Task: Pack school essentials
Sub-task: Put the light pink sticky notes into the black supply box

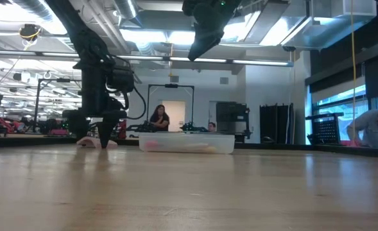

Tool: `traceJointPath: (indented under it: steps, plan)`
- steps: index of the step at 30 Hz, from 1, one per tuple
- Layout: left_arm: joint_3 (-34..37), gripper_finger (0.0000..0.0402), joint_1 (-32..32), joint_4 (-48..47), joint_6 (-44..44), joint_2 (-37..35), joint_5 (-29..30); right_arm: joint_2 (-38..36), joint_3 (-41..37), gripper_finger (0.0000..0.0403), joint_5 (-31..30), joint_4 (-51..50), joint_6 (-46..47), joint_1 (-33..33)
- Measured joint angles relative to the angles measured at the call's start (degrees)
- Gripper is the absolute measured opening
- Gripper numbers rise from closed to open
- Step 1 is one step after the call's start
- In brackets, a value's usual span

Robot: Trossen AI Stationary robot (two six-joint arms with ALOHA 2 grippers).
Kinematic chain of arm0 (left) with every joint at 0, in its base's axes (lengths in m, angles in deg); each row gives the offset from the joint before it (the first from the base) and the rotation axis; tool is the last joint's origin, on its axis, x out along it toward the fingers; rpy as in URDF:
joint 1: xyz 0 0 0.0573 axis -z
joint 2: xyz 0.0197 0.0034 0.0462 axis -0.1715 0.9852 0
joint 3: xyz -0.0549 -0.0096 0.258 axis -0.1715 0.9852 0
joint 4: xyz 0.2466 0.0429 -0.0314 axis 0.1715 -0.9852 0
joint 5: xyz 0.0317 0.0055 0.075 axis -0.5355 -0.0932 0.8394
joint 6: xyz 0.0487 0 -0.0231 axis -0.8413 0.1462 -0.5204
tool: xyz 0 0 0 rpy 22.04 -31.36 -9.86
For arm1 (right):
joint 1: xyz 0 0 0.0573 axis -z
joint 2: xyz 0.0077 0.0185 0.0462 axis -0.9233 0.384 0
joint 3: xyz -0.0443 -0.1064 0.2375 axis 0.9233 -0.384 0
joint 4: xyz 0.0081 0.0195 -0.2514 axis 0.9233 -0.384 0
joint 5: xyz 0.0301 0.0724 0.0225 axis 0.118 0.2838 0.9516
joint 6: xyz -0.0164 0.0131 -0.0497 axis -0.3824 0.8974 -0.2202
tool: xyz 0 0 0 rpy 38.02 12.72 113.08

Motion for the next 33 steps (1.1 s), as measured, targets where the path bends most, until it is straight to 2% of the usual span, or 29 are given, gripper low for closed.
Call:
traceJointPath:
  steps: [10, 18, 24, 28, 33]
  plan:
    - [0.29, 0.0348, 0.71, -5.98, -1.26, -5.71, -0.92, 0.0, 0.0, 0.0106, 0.07, 0.48, -3.21, -0.08]
    - [0.27, 0.0348, 3.55, -8.58, -2.61, -13.05, -1.07, -1.57, -0.04, 0.0106, -0.33, -2.91, -1.48, -0.08]
    - [0.16, 0.0348, 6.48, -8.21, -2.23, -20.67, -2.85, -5.28, -0.04, 0.0106, -0.74, -9.19, 2.07, 0.1]
    - [0.16, 0.0348, 9.9, -7.03, -3.33, -24.39, -3.2, -7.09, -0.04, 0.0106, -5.81, -14.86, 4.35, 0.14]
    - [0.14, 0.0348, 15.16, -0.72, -6.21, -26.3, -3.37, -9.18, -0.04, 0.0106, -6.75, -21.92, 4.3, 0.25]
